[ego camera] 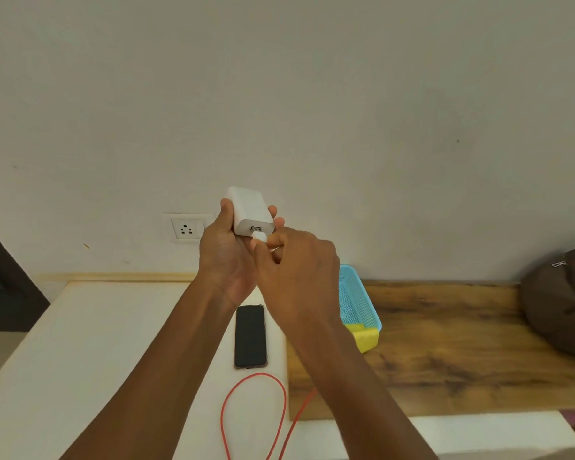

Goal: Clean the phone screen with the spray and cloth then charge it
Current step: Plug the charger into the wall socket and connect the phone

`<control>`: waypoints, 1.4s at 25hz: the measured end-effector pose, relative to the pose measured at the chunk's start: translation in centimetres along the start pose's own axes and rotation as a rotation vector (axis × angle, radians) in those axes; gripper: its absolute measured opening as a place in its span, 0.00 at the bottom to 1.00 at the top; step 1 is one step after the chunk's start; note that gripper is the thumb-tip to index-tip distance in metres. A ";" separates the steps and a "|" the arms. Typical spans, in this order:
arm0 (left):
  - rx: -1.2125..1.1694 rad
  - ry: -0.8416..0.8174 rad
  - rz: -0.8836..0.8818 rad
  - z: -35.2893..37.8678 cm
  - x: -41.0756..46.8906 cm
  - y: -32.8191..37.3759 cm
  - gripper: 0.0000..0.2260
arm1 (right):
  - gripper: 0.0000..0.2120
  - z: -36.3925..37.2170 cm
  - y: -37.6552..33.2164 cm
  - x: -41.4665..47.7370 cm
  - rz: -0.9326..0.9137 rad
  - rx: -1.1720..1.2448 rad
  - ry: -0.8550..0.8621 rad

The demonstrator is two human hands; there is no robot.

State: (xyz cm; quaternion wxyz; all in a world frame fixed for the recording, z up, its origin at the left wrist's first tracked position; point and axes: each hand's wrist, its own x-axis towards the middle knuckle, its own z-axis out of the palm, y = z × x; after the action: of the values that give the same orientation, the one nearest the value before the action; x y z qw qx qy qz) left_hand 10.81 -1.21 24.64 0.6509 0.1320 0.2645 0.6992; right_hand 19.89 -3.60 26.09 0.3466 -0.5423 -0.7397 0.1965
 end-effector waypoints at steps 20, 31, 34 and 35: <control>-0.013 -0.081 -0.008 -0.6 -2.6 -1.8 0.25 | 0.13 -0.1 1.9 -3.1 0.427 0.970 -0.234; 0.163 -0.126 -0.058 -1.4 -3.4 -2.4 0.28 | 0.13 -0.1 1.9 -3.0 0.542 1.177 -0.287; 0.269 -0.119 -0.018 -1.9 -3.4 -2.8 0.27 | 0.14 -0.5 2.3 -3.1 0.570 1.240 -0.305; 0.304 -0.122 -0.022 -2.0 -3.5 -2.8 0.28 | 0.14 -0.7 2.4 -3.2 0.584 1.264 -0.321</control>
State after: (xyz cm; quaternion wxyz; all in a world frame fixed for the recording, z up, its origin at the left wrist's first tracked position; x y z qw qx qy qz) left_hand 12.53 -4.98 22.04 0.6460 0.2684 0.3288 0.6345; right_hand 22.53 -5.90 23.99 0.4146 -0.3779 -0.3509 0.7498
